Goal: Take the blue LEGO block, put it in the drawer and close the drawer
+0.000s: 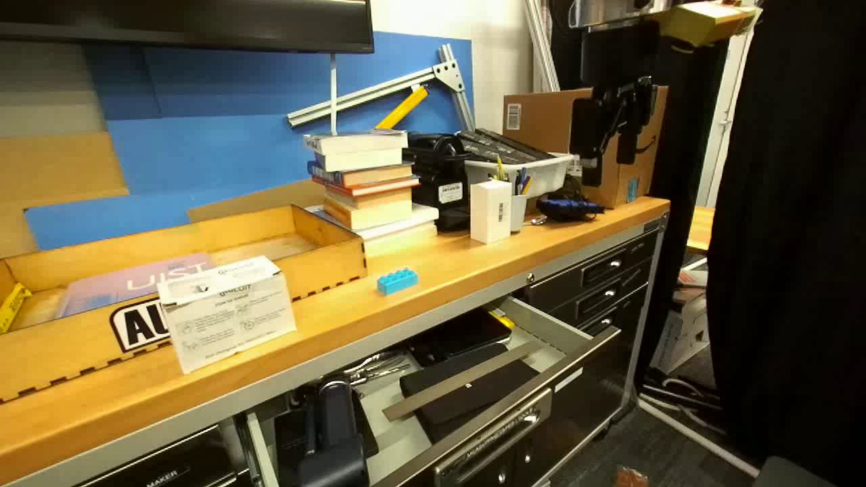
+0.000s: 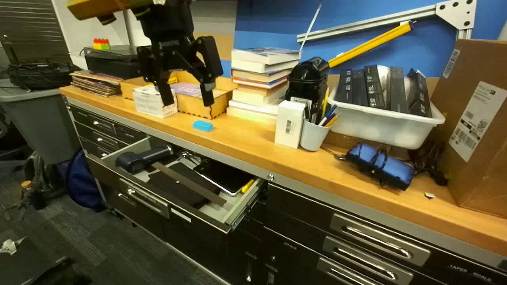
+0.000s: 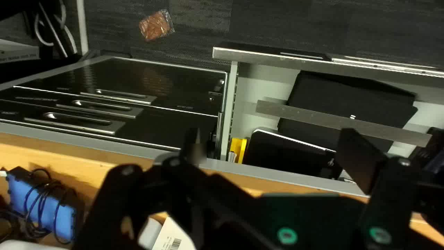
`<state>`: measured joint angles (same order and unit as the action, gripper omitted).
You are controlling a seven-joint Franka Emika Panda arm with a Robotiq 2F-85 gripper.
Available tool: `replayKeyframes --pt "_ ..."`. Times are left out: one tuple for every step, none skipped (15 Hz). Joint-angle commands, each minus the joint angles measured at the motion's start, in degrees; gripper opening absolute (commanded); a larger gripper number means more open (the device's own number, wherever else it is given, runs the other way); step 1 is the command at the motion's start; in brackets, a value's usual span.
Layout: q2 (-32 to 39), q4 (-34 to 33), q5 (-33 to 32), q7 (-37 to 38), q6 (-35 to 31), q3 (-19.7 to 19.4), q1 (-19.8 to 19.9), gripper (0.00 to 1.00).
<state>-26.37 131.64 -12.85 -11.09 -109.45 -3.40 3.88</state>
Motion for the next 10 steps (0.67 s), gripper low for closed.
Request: replayKeyframes --pt "-0.01 -0.37 -0.17 0.16 0.13 -0.37 -0.47 1.0" --pt "-0.12 -0.61 -0.17 0.16 0.13 -0.38 -0.47 1.0" --pt "-0.2 -0.78 -0.17 0.16 0.14 -0.37 -0.47 1.0" --pt "-0.2 -0.83 -0.17 0.16 0.14 -0.37 -0.47 1.0" --pt "-0.21 -0.83 -0.17 0.16 0.14 -0.37 -0.47 1.0" --pt "-0.2 -0.83 -0.17 0.16 0.14 -0.37 -0.47 1.0" --pt "0.02 -1.33 1.11 0.06 -0.45 -0.51 -0.97 1.0" --pt "1.23 -2.34 3.75 0.11 -2.1 -0.46 -2.21 1.0" --pt "2.87 -3.52 6.47 0.41 -2.98 0.03 -3.49 1.0" --pt "4.73 -4.5 8.38 0.85 -4.55 1.15 -4.84 1.0"
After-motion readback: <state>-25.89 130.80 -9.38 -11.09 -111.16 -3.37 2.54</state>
